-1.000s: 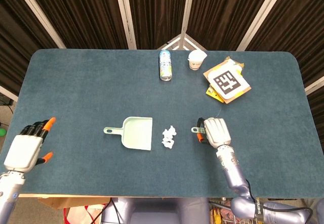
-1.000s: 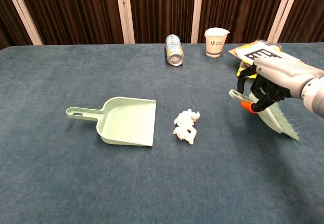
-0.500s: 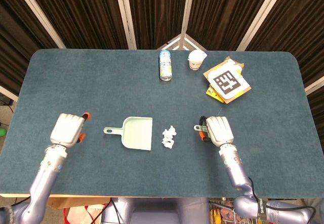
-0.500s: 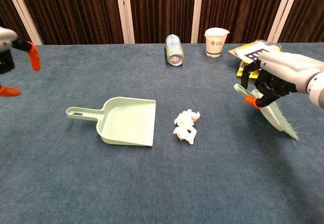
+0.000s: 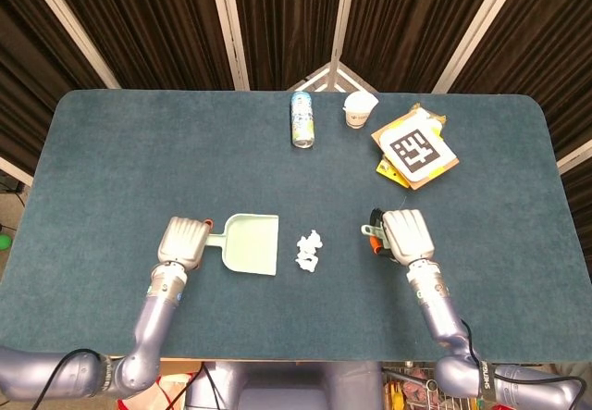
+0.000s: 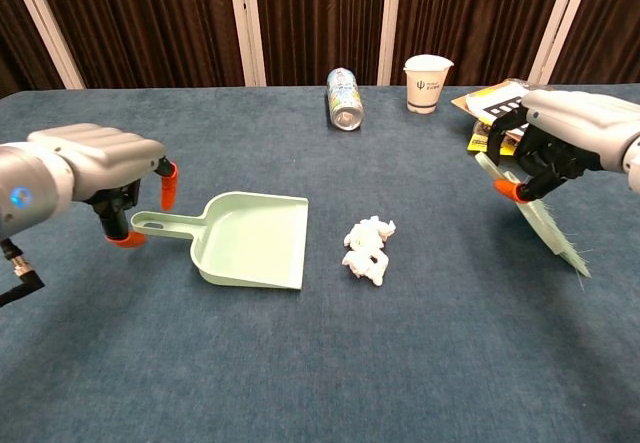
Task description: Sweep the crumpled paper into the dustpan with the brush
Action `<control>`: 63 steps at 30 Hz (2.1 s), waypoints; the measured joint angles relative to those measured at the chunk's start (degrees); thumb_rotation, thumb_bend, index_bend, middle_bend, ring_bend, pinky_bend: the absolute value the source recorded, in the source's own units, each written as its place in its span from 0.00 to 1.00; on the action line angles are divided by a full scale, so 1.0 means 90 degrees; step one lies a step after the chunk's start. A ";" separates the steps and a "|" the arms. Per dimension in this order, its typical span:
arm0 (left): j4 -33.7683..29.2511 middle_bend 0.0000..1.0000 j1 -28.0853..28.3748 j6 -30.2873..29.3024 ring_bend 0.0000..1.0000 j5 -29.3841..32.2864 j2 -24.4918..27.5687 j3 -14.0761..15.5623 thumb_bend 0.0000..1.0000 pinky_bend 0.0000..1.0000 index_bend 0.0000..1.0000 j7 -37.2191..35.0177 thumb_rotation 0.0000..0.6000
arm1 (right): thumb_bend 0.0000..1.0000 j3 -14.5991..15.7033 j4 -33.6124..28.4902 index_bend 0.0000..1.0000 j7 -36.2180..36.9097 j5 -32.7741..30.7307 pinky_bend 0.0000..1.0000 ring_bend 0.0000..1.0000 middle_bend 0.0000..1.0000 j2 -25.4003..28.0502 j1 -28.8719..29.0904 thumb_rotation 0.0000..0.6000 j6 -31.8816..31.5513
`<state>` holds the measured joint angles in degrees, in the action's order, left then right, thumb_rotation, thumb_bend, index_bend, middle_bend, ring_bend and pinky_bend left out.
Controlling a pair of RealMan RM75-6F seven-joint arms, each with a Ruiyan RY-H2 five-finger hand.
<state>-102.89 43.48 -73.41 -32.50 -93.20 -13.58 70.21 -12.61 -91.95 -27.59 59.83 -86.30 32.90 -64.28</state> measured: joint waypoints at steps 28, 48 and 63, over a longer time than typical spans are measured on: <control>0.0935 0.98 0.0550 -0.0197 0.96 0.0091 -0.0613 0.0435 0.45 1.00 0.43 -0.0200 1.00 | 0.48 0.0116 0.0256 0.81 0.0198 -0.0041 0.76 0.84 0.85 0.0062 0.0049 1.00 0.0017; 0.0552 1.00 0.0695 -0.0496 0.97 0.0076 -0.0785 0.0356 0.57 1.00 0.60 -0.0199 1.00 | 0.49 0.0237 -0.0328 0.82 -0.0072 0.0098 0.76 0.84 0.85 0.0056 0.0061 1.00 -0.0176; 0.0140 1.00 0.0976 -0.1102 0.98 0.0530 -0.1044 0.0056 0.57 1.00 0.61 0.0213 1.00 | 0.49 0.0216 -0.1059 0.82 -0.0656 -0.0218 0.76 0.84 0.85 -0.0288 0.0142 1.00 -0.0449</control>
<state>-101.63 52.26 -83.33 -27.73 -102.60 -13.07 72.13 -10.66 -101.49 -33.49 57.87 -88.89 34.18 -68.32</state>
